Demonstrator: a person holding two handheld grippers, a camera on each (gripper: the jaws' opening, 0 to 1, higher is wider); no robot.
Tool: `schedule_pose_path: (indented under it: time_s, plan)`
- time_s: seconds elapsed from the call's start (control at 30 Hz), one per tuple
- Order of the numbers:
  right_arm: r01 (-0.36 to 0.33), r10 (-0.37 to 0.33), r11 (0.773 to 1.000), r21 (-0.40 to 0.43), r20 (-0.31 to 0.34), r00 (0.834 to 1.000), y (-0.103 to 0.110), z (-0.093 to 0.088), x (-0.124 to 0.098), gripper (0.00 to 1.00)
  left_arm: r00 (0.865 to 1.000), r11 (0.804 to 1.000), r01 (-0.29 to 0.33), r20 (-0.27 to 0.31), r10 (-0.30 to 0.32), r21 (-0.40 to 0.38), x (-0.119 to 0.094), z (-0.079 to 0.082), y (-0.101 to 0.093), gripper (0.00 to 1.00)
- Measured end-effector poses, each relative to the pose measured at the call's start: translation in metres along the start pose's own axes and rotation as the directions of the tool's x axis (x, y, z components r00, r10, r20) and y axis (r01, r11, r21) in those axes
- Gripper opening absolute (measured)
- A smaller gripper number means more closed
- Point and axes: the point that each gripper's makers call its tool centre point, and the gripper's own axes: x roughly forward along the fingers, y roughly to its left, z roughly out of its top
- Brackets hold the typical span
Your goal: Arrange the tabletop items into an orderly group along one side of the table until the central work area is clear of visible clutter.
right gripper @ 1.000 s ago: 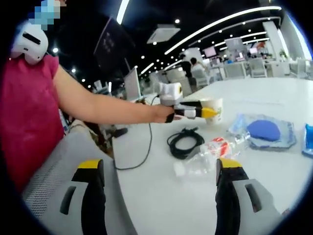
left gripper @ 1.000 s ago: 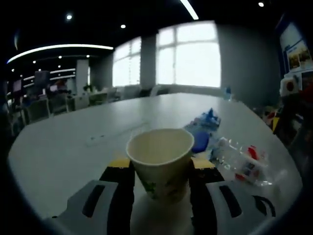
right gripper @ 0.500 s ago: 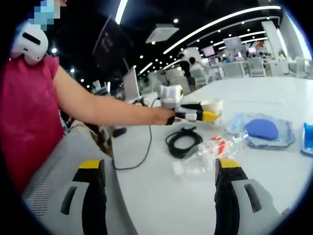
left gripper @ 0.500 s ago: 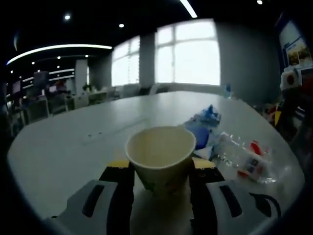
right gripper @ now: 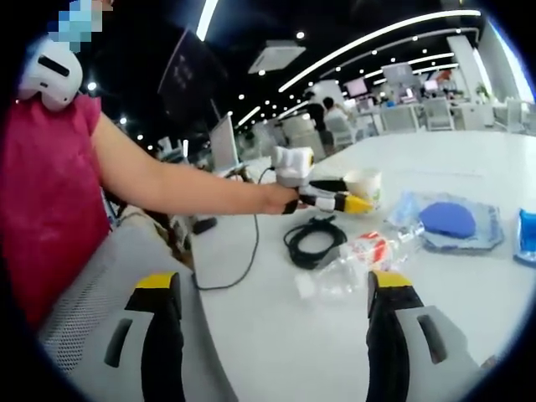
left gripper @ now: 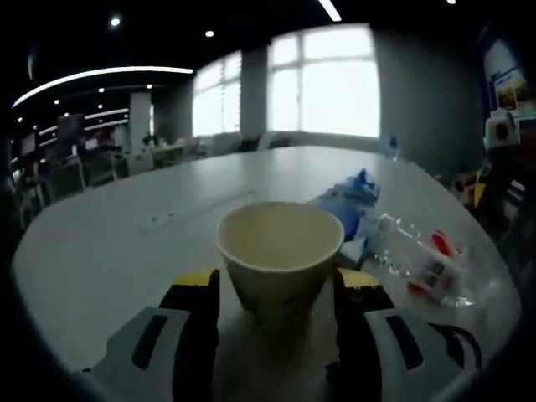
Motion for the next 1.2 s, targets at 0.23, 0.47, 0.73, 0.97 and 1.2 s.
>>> schedule_pose_path:
  time_s: [0.23,0.47,0.73,0.97,1.2]
  plan:
    - [-0.001,0.001,1.000,-0.003,0.004,1.000,0.001,0.001,0.000,0.91,1.000,1.000,-0.018,0.002,0.018,-0.012,-0.006,0.003,0.004,0.56]
    - [-0.003,0.003,1.000,-0.009,0.003,1.000,0.002,0.002,0.001,0.91,0.999,0.999,-0.033,0.004,0.033,-0.023,-0.016,0.005,0.006,0.56]
    - [-0.011,0.012,1.000,-0.021,0.012,1.000,0.005,0.008,0.003,0.90,0.998,0.997,-0.065,0.012,0.065,-0.042,-0.037,0.007,0.010,0.55]
    - [-0.019,0.019,0.999,-0.041,0.015,1.000,0.009,0.014,0.004,0.90,0.993,0.991,-0.107,0.030,0.110,-0.078,-0.064,0.011,0.015,0.55]
    - [-0.023,0.025,0.997,-0.068,0.023,0.999,0.011,0.025,0.005,0.89,0.989,0.986,-0.145,0.023,0.147,-0.079,-0.091,0.010,0.015,0.53]
